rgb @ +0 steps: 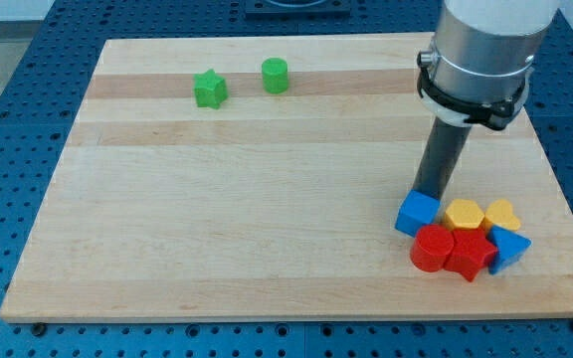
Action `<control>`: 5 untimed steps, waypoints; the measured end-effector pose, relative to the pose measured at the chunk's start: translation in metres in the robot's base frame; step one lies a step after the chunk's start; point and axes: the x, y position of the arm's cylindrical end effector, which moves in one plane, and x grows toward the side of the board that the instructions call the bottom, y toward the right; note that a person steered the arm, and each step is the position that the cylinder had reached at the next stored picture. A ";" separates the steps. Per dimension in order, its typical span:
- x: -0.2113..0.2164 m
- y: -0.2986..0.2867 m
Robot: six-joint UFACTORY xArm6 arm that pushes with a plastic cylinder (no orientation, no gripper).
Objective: Move the green circle into the top of the yellow hexagon
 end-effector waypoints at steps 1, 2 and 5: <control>0.004 0.000; 0.004 -0.002; -0.151 -0.059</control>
